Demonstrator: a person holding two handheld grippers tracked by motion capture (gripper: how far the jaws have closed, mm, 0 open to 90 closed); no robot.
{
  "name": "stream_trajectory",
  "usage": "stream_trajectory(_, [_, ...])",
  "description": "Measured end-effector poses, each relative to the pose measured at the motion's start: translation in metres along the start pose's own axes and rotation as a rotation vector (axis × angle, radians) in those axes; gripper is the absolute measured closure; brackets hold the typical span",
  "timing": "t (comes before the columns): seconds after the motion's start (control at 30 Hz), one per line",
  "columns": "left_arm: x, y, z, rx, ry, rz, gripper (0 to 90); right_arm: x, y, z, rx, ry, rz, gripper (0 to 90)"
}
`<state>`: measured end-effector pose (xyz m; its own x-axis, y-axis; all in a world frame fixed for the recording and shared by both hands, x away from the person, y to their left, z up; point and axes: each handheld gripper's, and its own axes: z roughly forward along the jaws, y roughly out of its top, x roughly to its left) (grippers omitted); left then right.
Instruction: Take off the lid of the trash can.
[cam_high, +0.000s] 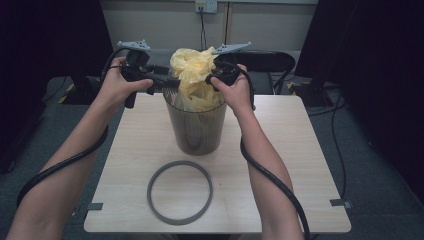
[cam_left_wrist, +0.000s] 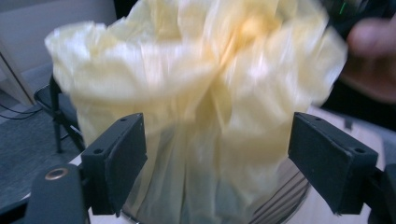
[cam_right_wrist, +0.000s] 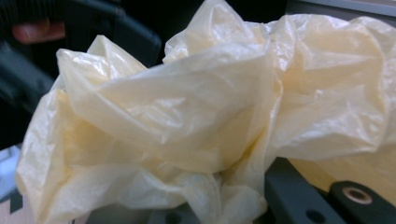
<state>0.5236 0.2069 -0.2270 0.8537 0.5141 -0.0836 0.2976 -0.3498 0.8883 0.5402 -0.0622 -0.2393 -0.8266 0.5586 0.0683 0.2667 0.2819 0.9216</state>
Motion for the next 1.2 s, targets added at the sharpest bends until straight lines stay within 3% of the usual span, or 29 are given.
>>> stream_trajectory(0.1, [0.004,-0.003,0.011,0.032,-0.009,0.015,17.9,-0.003,0.001,-0.005,-0.029,-0.004,0.032,86.9])
stream_trajectory(0.23, [0.003,-0.001,0.03,0.087,-0.015,0.09,18.3,-0.002,0.007,-0.013,-0.063,-0.011,0.055,86.9])
stream_trajectory(0.37, [0.0,-0.001,0.049,0.1,-0.04,0.129,20.4,0.001,0.015,-0.015,-0.074,-0.011,0.06,86.9])
stream_trajectory(0.43, [0.001,-0.002,0.057,0.09,-0.08,0.145,30.3,0.002,0.018,-0.014,-0.07,-0.011,0.062,86.9])
stream_trajectory(0.53, [0.004,-0.004,0.063,0.103,-0.098,0.179,55.5,0.002,0.021,-0.012,-0.08,-0.003,0.07,86.9])
stream_trajectory(0.67, [0.011,-0.004,0.06,0.118,-0.107,0.133,78.3,-0.003,0.021,-0.013,-0.073,0.002,0.083,87.1])
stream_trajectory(0.77, [0.017,-0.003,0.052,0.112,-0.113,0.08,88.6,-0.007,0.019,-0.017,-0.05,-0.003,0.082,87.2])
stream_trajectory(0.93, [0.024,0.003,0.041,0.074,-0.115,0.015,89.8,-0.007,0.011,-0.02,0.018,-0.028,0.053,87.3])
stream_trajectory(1.1, [0.021,0.009,0.025,0.003,-0.103,-0.024,89.8,0.002,0.013,-0.018,0.065,-0.025,-0.001,87.4])
stream_trajectory(1.2, [0.017,0.012,0.018,0.004,-0.077,-0.025,89.8,0.006,0.016,-0.015,0.097,-0.036,-0.043,87.3])
